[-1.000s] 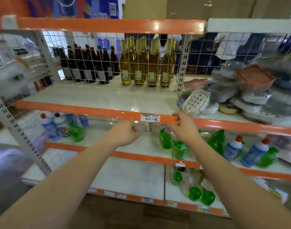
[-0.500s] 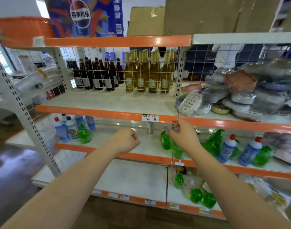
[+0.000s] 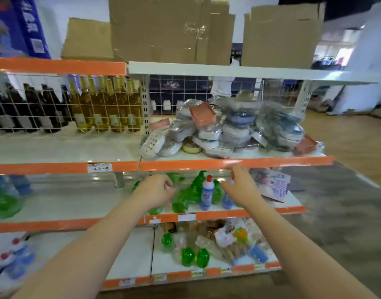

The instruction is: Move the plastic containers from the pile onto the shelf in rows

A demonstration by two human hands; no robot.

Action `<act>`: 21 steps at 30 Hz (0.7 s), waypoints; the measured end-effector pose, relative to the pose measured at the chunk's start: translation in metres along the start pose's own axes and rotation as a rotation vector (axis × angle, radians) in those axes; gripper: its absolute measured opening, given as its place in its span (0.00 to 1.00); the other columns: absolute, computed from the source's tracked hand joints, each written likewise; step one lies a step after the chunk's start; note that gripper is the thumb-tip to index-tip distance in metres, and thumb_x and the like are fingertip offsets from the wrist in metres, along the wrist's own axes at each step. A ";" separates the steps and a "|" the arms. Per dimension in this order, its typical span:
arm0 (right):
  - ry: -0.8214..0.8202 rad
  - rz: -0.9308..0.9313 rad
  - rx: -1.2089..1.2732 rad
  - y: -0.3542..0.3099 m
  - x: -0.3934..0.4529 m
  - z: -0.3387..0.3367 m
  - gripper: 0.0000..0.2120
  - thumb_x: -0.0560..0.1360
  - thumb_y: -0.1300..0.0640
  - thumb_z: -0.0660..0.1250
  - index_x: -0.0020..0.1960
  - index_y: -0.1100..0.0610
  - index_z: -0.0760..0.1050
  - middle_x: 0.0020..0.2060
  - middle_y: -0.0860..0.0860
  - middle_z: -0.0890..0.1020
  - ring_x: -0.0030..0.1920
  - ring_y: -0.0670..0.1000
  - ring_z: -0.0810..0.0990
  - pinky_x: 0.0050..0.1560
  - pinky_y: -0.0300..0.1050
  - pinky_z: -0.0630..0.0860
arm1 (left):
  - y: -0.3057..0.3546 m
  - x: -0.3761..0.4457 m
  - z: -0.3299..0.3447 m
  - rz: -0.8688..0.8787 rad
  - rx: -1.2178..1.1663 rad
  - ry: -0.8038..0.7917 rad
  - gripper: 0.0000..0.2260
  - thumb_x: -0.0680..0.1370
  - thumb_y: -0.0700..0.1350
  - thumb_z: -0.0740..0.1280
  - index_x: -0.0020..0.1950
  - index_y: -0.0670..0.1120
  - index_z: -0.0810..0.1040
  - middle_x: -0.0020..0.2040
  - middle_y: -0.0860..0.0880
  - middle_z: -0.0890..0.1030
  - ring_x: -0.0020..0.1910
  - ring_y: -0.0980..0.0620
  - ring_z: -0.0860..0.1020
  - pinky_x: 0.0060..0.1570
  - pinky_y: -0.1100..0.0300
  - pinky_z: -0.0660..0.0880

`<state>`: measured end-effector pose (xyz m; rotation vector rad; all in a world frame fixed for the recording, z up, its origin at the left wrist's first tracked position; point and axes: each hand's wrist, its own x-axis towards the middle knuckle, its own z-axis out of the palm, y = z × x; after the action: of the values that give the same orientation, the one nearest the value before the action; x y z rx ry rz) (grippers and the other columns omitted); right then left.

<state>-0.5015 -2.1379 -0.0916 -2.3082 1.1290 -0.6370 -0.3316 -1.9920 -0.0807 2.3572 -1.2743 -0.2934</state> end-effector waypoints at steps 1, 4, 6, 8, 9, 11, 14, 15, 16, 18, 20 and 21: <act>-0.001 0.008 -0.003 0.014 0.000 -0.011 0.22 0.75 0.58 0.66 0.68 0.58 0.66 0.64 0.57 0.70 0.60 0.56 0.73 0.56 0.45 0.70 | 0.015 0.002 0.009 0.007 -0.006 -0.006 0.05 0.77 0.47 0.65 0.52 0.50 0.76 0.52 0.48 0.81 0.46 0.51 0.78 0.48 0.57 0.74; 0.005 0.032 0.008 0.052 -0.001 -0.041 0.22 0.75 0.57 0.66 0.68 0.58 0.67 0.64 0.57 0.70 0.61 0.58 0.72 0.60 0.49 0.70 | 0.056 0.009 0.035 0.028 0.008 -0.020 0.18 0.77 0.48 0.65 0.66 0.47 0.72 0.61 0.47 0.76 0.52 0.52 0.75 0.52 0.58 0.72; 0.011 0.043 -0.008 0.074 0.000 -0.058 0.24 0.75 0.57 0.67 0.68 0.59 0.66 0.64 0.58 0.69 0.63 0.58 0.70 0.61 0.48 0.68 | 0.081 0.012 0.050 0.047 0.014 -0.031 0.23 0.78 0.49 0.65 0.71 0.47 0.66 0.66 0.46 0.72 0.58 0.49 0.75 0.56 0.57 0.73; 0.014 0.059 -0.025 0.094 0.002 -0.070 0.25 0.74 0.58 0.67 0.69 0.59 0.66 0.65 0.58 0.68 0.63 0.59 0.69 0.63 0.49 0.67 | 0.102 0.016 0.062 0.060 0.037 -0.044 0.27 0.77 0.50 0.66 0.74 0.48 0.61 0.70 0.45 0.69 0.65 0.47 0.71 0.62 0.55 0.70; 0.017 0.066 -0.027 0.104 0.003 -0.075 0.25 0.73 0.59 0.67 0.69 0.59 0.65 0.65 0.58 0.68 0.63 0.59 0.69 0.63 0.49 0.67 | 0.111 0.020 0.067 0.067 0.053 -0.049 0.30 0.77 0.51 0.66 0.76 0.48 0.59 0.72 0.44 0.67 0.68 0.46 0.69 0.63 0.54 0.68; 0.016 0.083 -0.013 0.120 0.008 -0.084 0.26 0.73 0.58 0.67 0.69 0.58 0.64 0.65 0.58 0.67 0.64 0.58 0.67 0.62 0.49 0.67 | 0.127 0.028 0.076 0.076 0.096 -0.054 0.33 0.77 0.53 0.65 0.77 0.49 0.53 0.74 0.44 0.62 0.71 0.44 0.63 0.66 0.52 0.65; 0.017 0.097 0.010 0.139 0.018 -0.092 0.29 0.74 0.57 0.68 0.72 0.57 0.62 0.67 0.57 0.66 0.67 0.57 0.65 0.65 0.48 0.64 | 0.145 0.042 0.086 0.065 0.145 -0.054 0.35 0.77 0.55 0.65 0.78 0.50 0.49 0.74 0.44 0.59 0.73 0.42 0.61 0.68 0.50 0.63; 0.019 0.100 0.021 0.144 0.022 -0.093 0.29 0.74 0.57 0.68 0.72 0.57 0.62 0.68 0.57 0.66 0.68 0.57 0.65 0.66 0.48 0.63 | 0.149 0.048 0.089 0.068 0.159 -0.047 0.36 0.77 0.55 0.65 0.78 0.50 0.49 0.74 0.44 0.59 0.72 0.42 0.61 0.68 0.50 0.63; 0.021 0.104 0.033 0.148 0.026 -0.094 0.29 0.74 0.58 0.67 0.72 0.57 0.62 0.68 0.58 0.66 0.68 0.57 0.65 0.65 0.47 0.63 | 0.153 0.054 0.092 0.070 0.169 -0.041 0.36 0.77 0.55 0.65 0.78 0.50 0.48 0.74 0.44 0.58 0.73 0.42 0.60 0.68 0.49 0.63; 0.024 0.111 0.043 0.155 0.036 -0.094 0.28 0.74 0.58 0.67 0.71 0.57 0.63 0.67 0.58 0.66 0.67 0.58 0.66 0.65 0.48 0.63 | 0.159 0.068 0.095 0.076 0.167 -0.031 0.37 0.77 0.55 0.65 0.78 0.49 0.48 0.75 0.43 0.56 0.73 0.41 0.59 0.69 0.49 0.62; 0.016 0.111 0.040 0.159 0.051 -0.095 0.28 0.74 0.59 0.66 0.72 0.57 0.62 0.68 0.58 0.66 0.67 0.58 0.66 0.65 0.49 0.64 | 0.165 0.084 0.095 0.081 0.152 -0.018 0.37 0.77 0.54 0.65 0.78 0.49 0.48 0.76 0.43 0.55 0.73 0.41 0.59 0.69 0.49 0.62; 0.011 0.108 0.039 0.161 0.060 -0.096 0.29 0.74 0.59 0.66 0.72 0.57 0.61 0.68 0.57 0.65 0.67 0.58 0.66 0.65 0.49 0.65 | 0.168 0.093 0.095 0.085 0.145 -0.007 0.37 0.77 0.54 0.66 0.78 0.49 0.48 0.76 0.43 0.55 0.73 0.41 0.58 0.70 0.49 0.61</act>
<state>-0.6201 -2.2947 -0.1038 -2.1967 1.2262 -0.6265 -0.4409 -2.1759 -0.0825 2.4146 -1.4397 -0.1887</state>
